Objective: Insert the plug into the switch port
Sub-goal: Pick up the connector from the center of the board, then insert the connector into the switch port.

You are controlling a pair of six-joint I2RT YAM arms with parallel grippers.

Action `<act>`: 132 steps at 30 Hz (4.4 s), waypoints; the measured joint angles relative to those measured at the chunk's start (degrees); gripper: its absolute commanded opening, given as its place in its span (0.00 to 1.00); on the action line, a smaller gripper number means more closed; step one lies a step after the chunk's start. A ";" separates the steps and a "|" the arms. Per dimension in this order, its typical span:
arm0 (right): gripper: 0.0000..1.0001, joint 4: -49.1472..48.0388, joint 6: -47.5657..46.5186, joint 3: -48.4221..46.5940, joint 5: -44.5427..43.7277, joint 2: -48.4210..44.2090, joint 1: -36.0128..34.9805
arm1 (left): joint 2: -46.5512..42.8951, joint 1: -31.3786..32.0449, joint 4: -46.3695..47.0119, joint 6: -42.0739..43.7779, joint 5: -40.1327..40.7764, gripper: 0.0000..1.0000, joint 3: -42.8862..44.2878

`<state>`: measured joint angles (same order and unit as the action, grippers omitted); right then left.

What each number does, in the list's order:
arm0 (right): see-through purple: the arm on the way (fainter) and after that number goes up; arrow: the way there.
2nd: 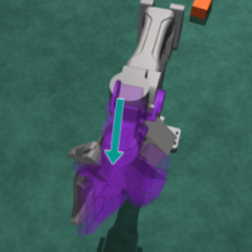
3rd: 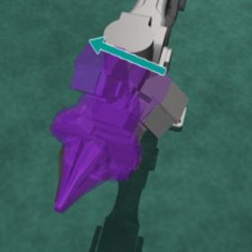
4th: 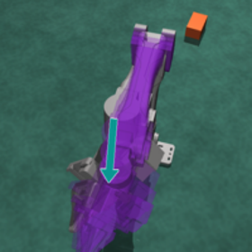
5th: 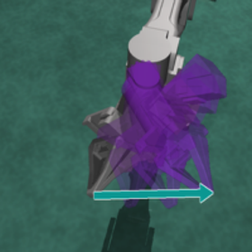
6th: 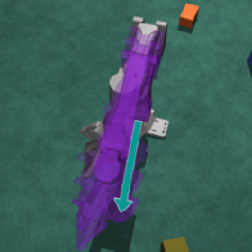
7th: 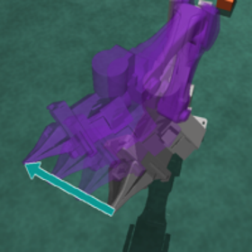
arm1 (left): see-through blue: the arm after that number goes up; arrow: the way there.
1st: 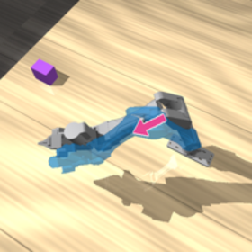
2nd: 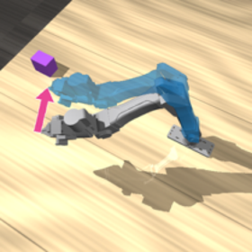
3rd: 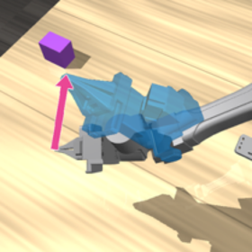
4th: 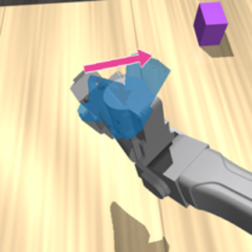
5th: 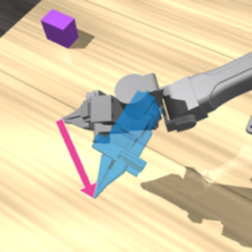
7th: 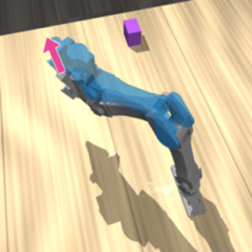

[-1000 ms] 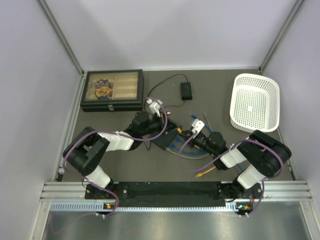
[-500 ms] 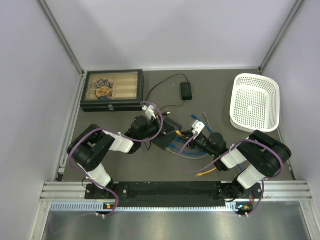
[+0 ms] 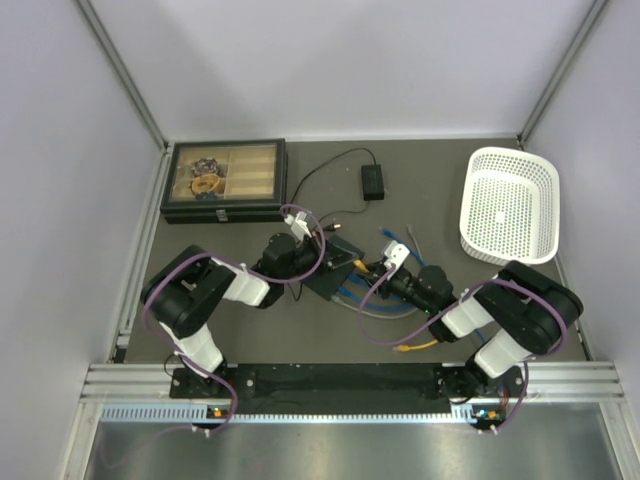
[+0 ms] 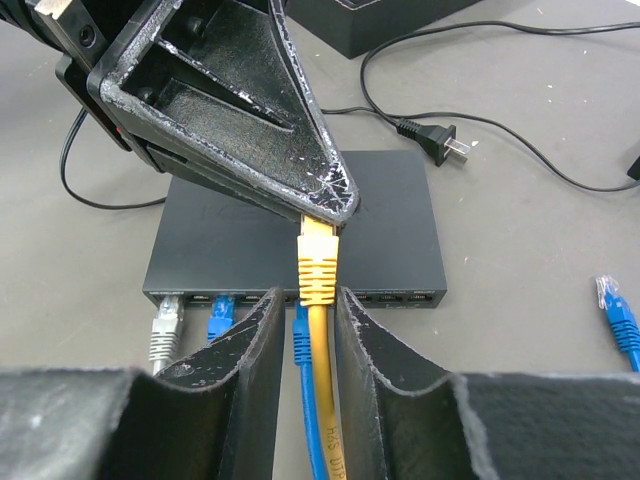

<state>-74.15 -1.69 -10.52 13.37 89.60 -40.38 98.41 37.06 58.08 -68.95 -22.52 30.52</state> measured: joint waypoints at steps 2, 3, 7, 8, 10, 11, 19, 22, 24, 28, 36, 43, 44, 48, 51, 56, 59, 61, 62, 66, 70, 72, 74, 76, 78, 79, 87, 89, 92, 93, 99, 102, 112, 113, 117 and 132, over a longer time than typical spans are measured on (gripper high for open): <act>0.26 0.00 0.04 0.00 0.07 0.00 0.00 | 0.00 0.00 0.24 -0.20 0.00 0.00 -0.11; 0.26 0.00 0.17 0.00 0.07 0.00 0.00 | 0.00 0.00 0.33 -0.24 0.00 0.00 -0.17; 0.26 0.09 0.44 0.00 0.09 -0.28 0.00 | 0.00 0.00 0.55 -0.44 0.00 0.00 -0.33; 0.26 0.02 0.44 0.00 0.09 -0.50 0.00 | 0.00 0.00 0.61 -0.44 -0.02 0.00 -0.33; 0.26 0.02 0.46 -0.02 0.11 -1.27 0.00 | 0.00 0.00 0.66 -0.46 -0.04 0.00 -0.33; 0.26 0.02 0.46 -0.02 0.13 -1.60 0.00 | 0.00 0.00 0.66 -0.50 -0.11 0.00 -0.33; 0.08 0.15 0.46 -0.33 0.04 -3.56 0.04 | 0.00 0.00 0.94 -1.25 -0.39 0.00 -0.46; 0.00 0.20 0.39 -0.52 -0.09 -3.56 0.04 | 0.00 -0.20 1.53 -1.51 -0.44 0.00 -0.70; 0.00 0.24 0.44 -0.52 -0.20 -3.56 0.04 | 0.00 -0.22 1.55 -1.53 -0.52 0.07 -0.74; 0.00 0.17 0.42 -0.52 -0.13 -3.56 0.04 | 0.00 -0.35 1.49 -1.20 -0.61 0.44 -0.74; 0.00 1.44 -1.14 -1.01 0.96 -3.74 0.02 | -4.26 -2.36 -13.27 9.62 2.16 0.82 0.52; 0.00 4.46 -2.36 -2.03 1.57 -2.62 0.83 | -13.51 -2.58 -34.84 30.14 12.55 0.83 10.43; 0.00 4.76 -2.36 -2.03 1.57 -2.21 1.03 | -13.66 -2.58 -36.85 32.74 13.62 0.83 11.87; 0.00 5.57 -2.71 -2.03 1.51 -0.52 1.88 | -12.46 -2.64 -43.34 41.11 16.41 0.81 15.34; 0.00 5.55 -2.75 -2.01 1.27 0.37 2.16 | -9.53 -2.64 -46.64 44.68 17.27 0.80 16.28; 0.00 5.09 -2.75 -1.95 0.76 2.82 3.26 | -3.74 -2.64 -51.80 48.02 17.40 0.80 18.56; 0.00 4.94 -2.75 -1.90 0.68 4.09 3.82 | -1.77 -2.64 -53.48 48.89 17.22 0.79 19.82; 0.00 4.92 -2.75 -1.90 0.68 4.90 4.15 | -1.27 -2.64 -53.88 49.31 17.20 0.79 20.11; 0.00 4.92 -2.73 -1.90 0.70 5.27 4.28 | -1.25 -2.64 -54.07 49.44 17.20 0.79 20.13; 0.00 4.98 -2.56 -1.90 1.42 6.45 4.59 | -1.25 -2.64 -54.38 49.64 17.18 0.79 20.15; 0.00 4.96 -2.05 -1.92 1.92 7.15 4.63 | -1.25 -2.64 -54.40 49.64 16.94 0.79 20.15; 0.00 4.96 -1.66 -1.92 2.12 7.34 4.63 | -1.25 -2.64 -54.42 49.64 16.76 0.79 20.15; 0.00 4.96 -1.31 -1.92 2.23 7.34 4.66 | -1.25 -2.64 -54.40 49.64 16.46 0.79 20.15; 0.00 4.96 -1.03 -1.99 2.43 7.56 4.68 | -1.11 -2.62 -54.29 49.64 16.17 0.78 20.15; 0.00 5.22 -0.81 -2.34 2.56 8.00 4.68 | -0.85 -2.62 -54.25 49.64 15.89 0.78 20.15; 0.00 5.25 -0.66 -2.67 2.58 8.33 4.68 | -0.72 -2.62 -54.25 49.62 15.82 0.78 20.15; 0.00 6.27 -0.09 -4.28 2.05 9.81 4.87 | -0.61 -2.62 -54.03 49.66 14.82 0.77 20.15; 0.00 6.56 -0.02 -4.50 1.92 9.92 4.94 | -0.61 -2.62 -54.01 49.66 14.58 0.77 20.15; 0.00 6.60 0.02 -4.57 1.75 9.97 4.96 | -0.46 -2.62 -53.79 49.81 14.36 0.77 20.15; 0.00 6.64 0.02 -4.59 1.75 9.97 4.96 | -0.37 -2.62 -53.75 49.83 14.27 0.77 20.15; 0.00 8.48 0.02 -5.70 2.21 9.97 5.01 | -0.37 -2.62 -53.59 50.29 13.00 0.76 20.15; 0.00 9.79 0.02 -6.56 2.43 9.97 5.05 | -0.35 -2.73 -53.62 50.73 12.90 0.75 20.15; 0.00 13.44 -0.28 -6.91 2.56 7.67 5.20 | 0.24 -2.95 -52.81 51.65 11.69 0.74 20.20; 0.00 14.51 -0.46 -6.97 2.45 6.99 5.20 | 0.39 -2.95 -52.78 51.76 11.52 0.74 20.35; 0.00 18.16 -1.27 -7.67 2.29 5.18 5.25 | 0.72 -2.91 -52.78 52.17 11.21 0.74 20.72; 0.00 19.78 -2.80 -8.35 1.49 4.98 5.27 | 0.74 -2.91 -52.83 52.46 11.39 0.73 20.81</act>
<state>-54.37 -4.49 -18.87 14.85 94.59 -35.11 99.15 34.15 5.26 -16.49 -11.14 51.33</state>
